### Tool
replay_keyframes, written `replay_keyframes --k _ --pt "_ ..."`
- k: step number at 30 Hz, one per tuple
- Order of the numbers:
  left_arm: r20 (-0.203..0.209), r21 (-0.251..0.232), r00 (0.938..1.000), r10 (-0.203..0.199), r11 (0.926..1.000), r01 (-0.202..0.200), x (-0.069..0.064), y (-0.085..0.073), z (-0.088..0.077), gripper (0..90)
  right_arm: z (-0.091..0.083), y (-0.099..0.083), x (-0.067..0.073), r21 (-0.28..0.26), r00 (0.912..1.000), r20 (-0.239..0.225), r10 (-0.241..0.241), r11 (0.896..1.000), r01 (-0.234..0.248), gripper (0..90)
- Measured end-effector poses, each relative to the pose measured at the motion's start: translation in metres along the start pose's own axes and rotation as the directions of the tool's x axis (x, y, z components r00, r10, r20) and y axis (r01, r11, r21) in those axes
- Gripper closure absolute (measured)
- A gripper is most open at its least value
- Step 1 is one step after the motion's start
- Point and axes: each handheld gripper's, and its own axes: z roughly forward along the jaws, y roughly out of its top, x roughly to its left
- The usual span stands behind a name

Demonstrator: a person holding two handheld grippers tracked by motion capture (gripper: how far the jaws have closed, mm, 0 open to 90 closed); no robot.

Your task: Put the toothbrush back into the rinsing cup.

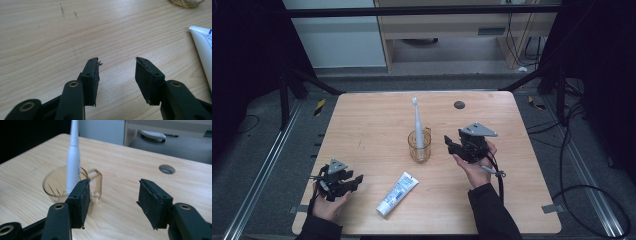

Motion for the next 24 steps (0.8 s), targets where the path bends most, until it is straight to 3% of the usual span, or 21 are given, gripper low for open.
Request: replay_keyframes --k 1,13,24 --pt "0.001 0.0 1.0 0.0 1.0 0.0 0.0 0.0 0.0 56.6 -0.003 -0.004 -0.007 0.016 1.0 0.001 0.005 1.0 -0.005 42.3" --pt "0.053 0.021 0.9983 0.027 0.9994 -0.028 -0.011 0.0 -0.003 68.7 -0.029 -0.026 -0.034 0.055 0.9991 0.043 0.004 0.998 -0.006 38.7" --pt "0.134 0.054 0.9886 0.069 0.9956 -0.077 -0.029 0.0 -0.005 79.3 -0.038 -0.053 -0.049 0.125 0.9977 0.067 -0.007 0.992 -0.001 38.6"
